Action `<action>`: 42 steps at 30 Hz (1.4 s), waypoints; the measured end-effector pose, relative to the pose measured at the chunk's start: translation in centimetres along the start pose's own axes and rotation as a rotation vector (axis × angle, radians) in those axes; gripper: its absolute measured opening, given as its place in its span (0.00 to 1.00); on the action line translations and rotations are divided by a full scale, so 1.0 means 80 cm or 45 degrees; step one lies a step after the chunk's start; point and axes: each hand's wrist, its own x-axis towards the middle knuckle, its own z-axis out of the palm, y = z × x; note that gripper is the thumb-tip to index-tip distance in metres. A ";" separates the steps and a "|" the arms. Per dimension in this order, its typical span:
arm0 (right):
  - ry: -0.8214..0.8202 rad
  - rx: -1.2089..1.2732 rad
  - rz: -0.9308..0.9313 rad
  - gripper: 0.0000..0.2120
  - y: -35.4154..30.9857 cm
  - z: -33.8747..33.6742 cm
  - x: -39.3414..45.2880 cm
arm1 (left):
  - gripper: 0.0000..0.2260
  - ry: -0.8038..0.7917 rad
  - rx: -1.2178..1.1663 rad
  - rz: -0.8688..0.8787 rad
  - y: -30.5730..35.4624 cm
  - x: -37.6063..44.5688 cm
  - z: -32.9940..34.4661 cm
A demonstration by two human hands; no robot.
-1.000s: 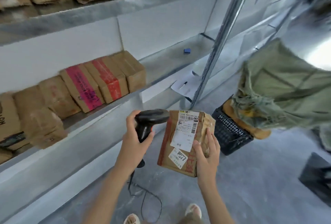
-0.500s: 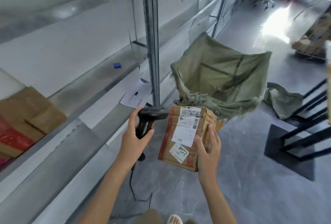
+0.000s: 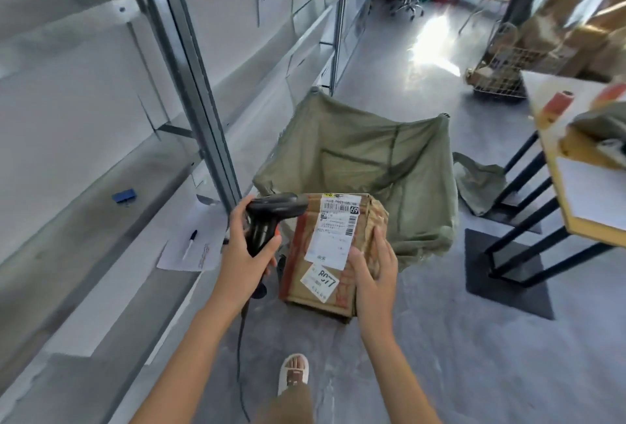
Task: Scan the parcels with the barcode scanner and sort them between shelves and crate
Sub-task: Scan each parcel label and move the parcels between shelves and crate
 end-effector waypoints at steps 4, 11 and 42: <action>0.092 0.001 0.030 0.25 -0.007 0.034 0.054 | 0.34 -0.112 0.009 -0.016 -0.006 0.079 0.006; 0.255 -0.244 0.046 0.26 0.002 0.049 0.195 | 0.33 -0.330 -0.019 -0.038 -0.010 0.184 0.060; 0.079 -1.423 0.505 0.32 0.347 0.063 0.536 | 0.36 -0.327 0.140 -0.611 -0.158 0.395 0.245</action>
